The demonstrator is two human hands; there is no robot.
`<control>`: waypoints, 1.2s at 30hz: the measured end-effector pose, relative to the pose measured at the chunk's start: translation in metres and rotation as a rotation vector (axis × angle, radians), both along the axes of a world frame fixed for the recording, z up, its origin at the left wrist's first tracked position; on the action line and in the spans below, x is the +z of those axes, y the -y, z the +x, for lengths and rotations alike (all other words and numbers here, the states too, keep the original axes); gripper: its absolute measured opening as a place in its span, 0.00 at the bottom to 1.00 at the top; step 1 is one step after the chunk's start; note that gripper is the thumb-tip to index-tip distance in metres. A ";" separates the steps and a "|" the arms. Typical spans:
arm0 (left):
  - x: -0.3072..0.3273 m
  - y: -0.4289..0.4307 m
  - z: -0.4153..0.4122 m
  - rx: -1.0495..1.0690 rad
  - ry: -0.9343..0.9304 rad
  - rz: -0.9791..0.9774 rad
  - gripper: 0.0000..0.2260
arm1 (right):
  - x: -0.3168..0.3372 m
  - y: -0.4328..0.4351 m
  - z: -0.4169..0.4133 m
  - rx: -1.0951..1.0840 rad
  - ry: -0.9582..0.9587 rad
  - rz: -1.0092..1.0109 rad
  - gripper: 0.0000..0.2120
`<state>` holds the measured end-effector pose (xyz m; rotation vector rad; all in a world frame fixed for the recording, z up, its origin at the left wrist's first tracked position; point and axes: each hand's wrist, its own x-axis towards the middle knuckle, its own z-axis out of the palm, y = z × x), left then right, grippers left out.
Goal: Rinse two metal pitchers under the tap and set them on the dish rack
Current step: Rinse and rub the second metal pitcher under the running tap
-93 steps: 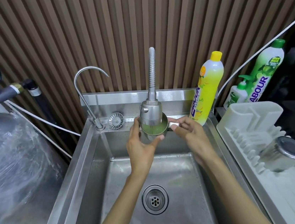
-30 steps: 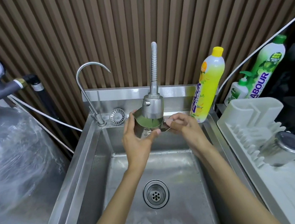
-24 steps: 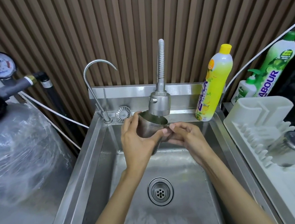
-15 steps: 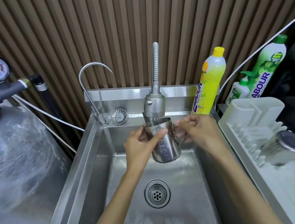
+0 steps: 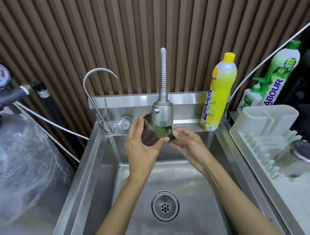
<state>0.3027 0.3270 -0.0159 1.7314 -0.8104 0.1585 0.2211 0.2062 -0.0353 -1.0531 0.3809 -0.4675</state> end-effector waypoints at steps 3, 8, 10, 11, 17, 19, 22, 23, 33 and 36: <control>-0.001 -0.008 -0.001 0.053 -0.046 0.068 0.33 | 0.000 -0.006 -0.007 -0.032 -0.120 -0.091 0.04; -0.007 -0.010 -0.009 0.022 -0.386 0.129 0.15 | 0.016 -0.005 -0.021 -0.171 -0.381 -0.333 0.07; -0.011 -0.008 -0.011 -0.091 -0.579 0.113 0.12 | 0.030 -0.003 -0.027 -0.215 -0.471 -0.469 0.09; -0.013 -0.007 -0.012 -0.145 -0.650 0.094 0.10 | 0.035 -0.002 -0.030 -0.238 -0.520 -0.562 0.10; -0.007 0.010 -0.008 -0.371 -0.777 -0.076 0.15 | 0.065 0.000 -0.038 -0.376 -0.603 -0.995 0.07; -0.005 0.015 -0.003 -0.386 -0.760 -0.149 0.19 | 0.065 0.002 -0.033 -0.367 -0.515 -0.910 0.05; -0.006 0.020 0.001 -0.315 -0.661 -0.226 0.24 | 0.052 0.010 -0.020 -0.287 -0.349 -0.644 0.08; -0.006 0.020 0.002 -0.275 -0.619 -0.229 0.26 | 0.045 0.013 -0.016 -0.253 -0.315 -0.576 0.09; 0.008 -0.008 0.008 0.123 -0.103 0.240 0.29 | -0.001 -0.006 0.000 -0.017 -0.224 -0.111 0.05; 0.006 -0.013 0.014 0.052 -0.173 0.311 0.21 | 0.002 -0.006 -0.005 -0.038 -0.344 -0.206 0.06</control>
